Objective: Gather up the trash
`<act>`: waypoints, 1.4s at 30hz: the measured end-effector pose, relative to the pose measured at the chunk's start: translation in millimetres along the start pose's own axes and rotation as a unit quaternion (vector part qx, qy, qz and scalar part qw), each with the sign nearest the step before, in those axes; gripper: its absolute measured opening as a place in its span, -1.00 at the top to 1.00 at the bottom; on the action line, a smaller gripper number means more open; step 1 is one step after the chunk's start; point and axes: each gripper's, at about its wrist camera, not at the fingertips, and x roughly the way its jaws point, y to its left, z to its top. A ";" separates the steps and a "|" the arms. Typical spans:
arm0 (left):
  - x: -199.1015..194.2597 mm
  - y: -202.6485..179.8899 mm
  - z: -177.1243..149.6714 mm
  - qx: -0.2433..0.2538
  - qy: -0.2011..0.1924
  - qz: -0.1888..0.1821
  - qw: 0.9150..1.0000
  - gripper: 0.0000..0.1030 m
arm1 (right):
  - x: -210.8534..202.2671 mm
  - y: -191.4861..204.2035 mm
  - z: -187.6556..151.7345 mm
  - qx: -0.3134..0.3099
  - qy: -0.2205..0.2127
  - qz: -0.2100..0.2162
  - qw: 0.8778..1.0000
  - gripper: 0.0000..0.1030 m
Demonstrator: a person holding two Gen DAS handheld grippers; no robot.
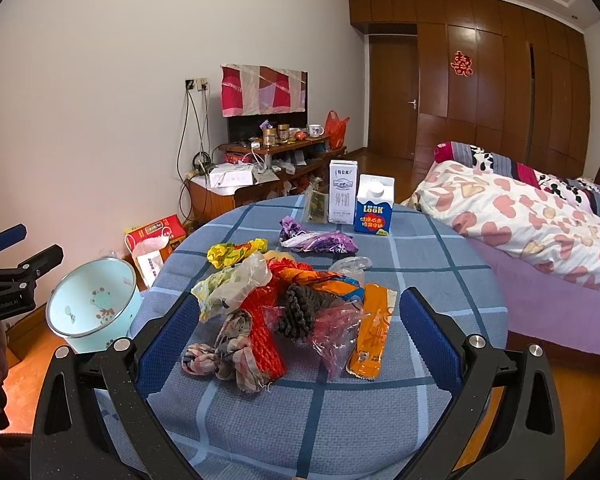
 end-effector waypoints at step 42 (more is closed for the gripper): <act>8.7 5.2 -4.5 0.003 0.003 0.004 1.000 -0.88 | 5.1 3.6 -5.9 0.002 0.010 0.001 1.000 -0.91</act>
